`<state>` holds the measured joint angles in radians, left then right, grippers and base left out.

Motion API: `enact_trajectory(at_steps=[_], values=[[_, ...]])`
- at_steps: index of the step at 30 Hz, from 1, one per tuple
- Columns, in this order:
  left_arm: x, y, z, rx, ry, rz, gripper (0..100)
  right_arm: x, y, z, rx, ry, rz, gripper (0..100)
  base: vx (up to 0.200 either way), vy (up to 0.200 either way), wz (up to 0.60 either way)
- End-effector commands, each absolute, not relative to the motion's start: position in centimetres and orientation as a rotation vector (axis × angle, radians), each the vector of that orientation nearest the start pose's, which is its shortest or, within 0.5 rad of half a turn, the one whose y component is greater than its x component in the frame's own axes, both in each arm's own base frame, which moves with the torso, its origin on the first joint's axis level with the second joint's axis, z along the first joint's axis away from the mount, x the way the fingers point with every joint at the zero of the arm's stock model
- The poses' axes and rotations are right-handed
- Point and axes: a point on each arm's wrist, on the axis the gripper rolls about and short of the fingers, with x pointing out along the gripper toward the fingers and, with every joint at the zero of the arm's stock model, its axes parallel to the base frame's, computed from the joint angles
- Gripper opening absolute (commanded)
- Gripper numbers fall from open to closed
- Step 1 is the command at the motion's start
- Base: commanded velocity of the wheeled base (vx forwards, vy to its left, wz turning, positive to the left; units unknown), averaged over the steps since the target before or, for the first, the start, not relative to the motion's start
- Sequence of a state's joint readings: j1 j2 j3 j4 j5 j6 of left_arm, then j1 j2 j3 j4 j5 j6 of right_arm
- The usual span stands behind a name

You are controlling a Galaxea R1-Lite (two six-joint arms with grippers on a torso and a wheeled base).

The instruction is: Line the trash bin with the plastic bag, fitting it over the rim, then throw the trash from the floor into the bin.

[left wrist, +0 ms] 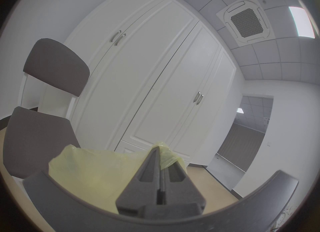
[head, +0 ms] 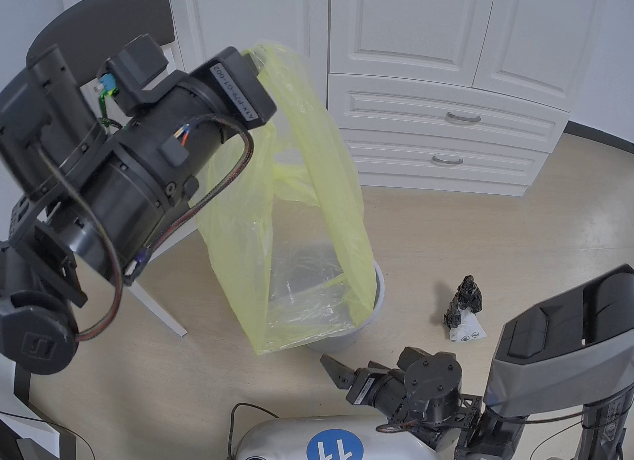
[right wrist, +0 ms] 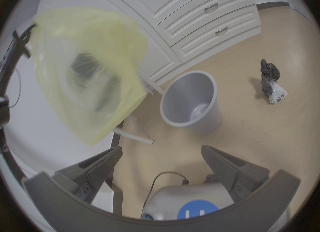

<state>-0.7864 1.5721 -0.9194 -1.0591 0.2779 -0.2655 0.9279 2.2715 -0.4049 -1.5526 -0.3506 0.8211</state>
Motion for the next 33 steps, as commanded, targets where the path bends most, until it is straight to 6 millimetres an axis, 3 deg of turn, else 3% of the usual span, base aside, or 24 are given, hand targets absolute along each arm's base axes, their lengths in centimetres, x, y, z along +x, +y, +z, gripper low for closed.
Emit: enact_trajectory(at_steps=[1,12,20,24,33], values=[[17.9,-18.5,30.3,-0.489,-0.311,-0.59,0,21.4,24.5,1.1,0.658,0.407,0.389,100,0.0,0.0,0.0],[17.3,-19.1,29.9,-0.486,-0.29,-0.619,0,21.1,24.7,2.8,0.721,0.376,0.414,100,0.0,0.0,0.0],[18.4,-19.9,29.0,-0.466,-0.261,-0.604,0,18.7,24.3,2.3,0.679,0.467,0.471,100,0.0,0.0,0.0],[18.9,-19.7,29.0,-0.464,-0.264,-0.589,0,16.5,23.2,2.0,0.623,0.571,0.55,100,0.0,0.0,0.0],[19.5,-19.8,28.9,-0.464,-0.267,-0.571,0,16.3,23.2,3.1,0.653,0.556,0.58,100,0.0,0.0,0.0]])
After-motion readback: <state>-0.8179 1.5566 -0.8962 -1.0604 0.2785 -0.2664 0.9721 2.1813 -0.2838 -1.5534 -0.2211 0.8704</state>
